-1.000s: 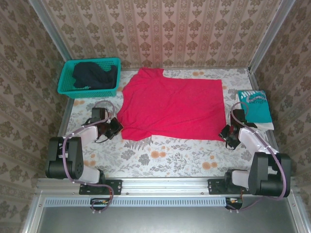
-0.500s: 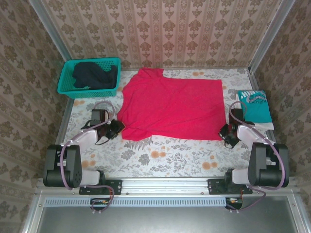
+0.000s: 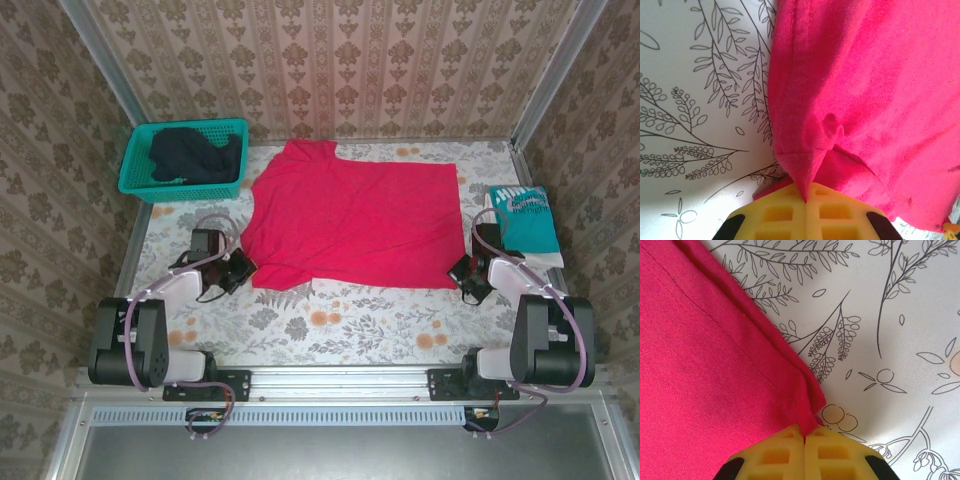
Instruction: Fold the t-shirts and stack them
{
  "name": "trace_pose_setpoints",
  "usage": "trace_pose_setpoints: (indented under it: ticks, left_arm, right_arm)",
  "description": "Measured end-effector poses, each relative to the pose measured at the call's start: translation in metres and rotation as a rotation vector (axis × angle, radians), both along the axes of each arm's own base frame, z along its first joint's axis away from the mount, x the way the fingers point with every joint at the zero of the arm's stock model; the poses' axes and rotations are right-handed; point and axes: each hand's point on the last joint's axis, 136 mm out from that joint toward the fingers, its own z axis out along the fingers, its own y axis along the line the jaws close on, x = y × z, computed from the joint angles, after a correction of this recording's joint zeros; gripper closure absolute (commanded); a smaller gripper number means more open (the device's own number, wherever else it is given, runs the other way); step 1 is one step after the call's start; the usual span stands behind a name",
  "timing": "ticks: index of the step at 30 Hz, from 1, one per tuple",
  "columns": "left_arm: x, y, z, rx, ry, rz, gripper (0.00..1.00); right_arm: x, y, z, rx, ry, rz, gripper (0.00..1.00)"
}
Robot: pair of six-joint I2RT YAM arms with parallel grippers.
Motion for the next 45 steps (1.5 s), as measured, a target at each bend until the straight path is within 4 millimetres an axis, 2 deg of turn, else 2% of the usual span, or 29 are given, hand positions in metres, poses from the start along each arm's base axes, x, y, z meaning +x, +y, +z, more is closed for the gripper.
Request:
trace_pose_setpoints:
  ticks: [3, 6, 13, 18, 27, 31, 36, 45]
  left_arm:
    - [-0.001, 0.001, 0.000, 0.002, 0.002, 0.002, 1.00]
    - [-0.002, 0.002, 0.006, 0.007, -0.008, 0.006, 1.00]
    - [-0.002, 0.010, 0.037, 0.016, -0.071, 0.024, 1.00]
    - [0.003, 0.015, 0.062, 0.024, -0.114, 0.026, 1.00]
    - [0.014, 0.015, 0.105, 0.032, -0.177, -0.017, 1.00]
    - [0.023, 0.012, 0.118, 0.035, -0.196, -0.051, 1.00]
    - [0.040, 0.010, 0.119, 0.045, -0.177, -0.067, 1.00]
    - [0.087, 0.009, 0.110, 0.065, -0.117, -0.072, 1.00]
  right_arm:
    - [-0.001, 0.000, 0.004, -0.001, -0.016, -0.003, 1.00]
    - [-0.003, 0.000, 0.018, -0.007, -0.068, -0.014, 1.00]
    - [-0.013, -0.002, 0.062, -0.039, -0.214, -0.039, 1.00]
    - [-0.025, -0.006, 0.075, -0.072, -0.215, -0.052, 1.00]
    - [-0.021, -0.012, 0.106, -0.114, -0.244, -0.034, 1.00]
    - [-0.014, -0.014, 0.119, -0.129, -0.269, -0.020, 1.00]
    - [0.005, -0.017, 0.130, -0.143, -0.256, 0.013, 1.00]
    - [0.049, -0.024, 0.119, -0.152, -0.178, 0.066, 1.00]
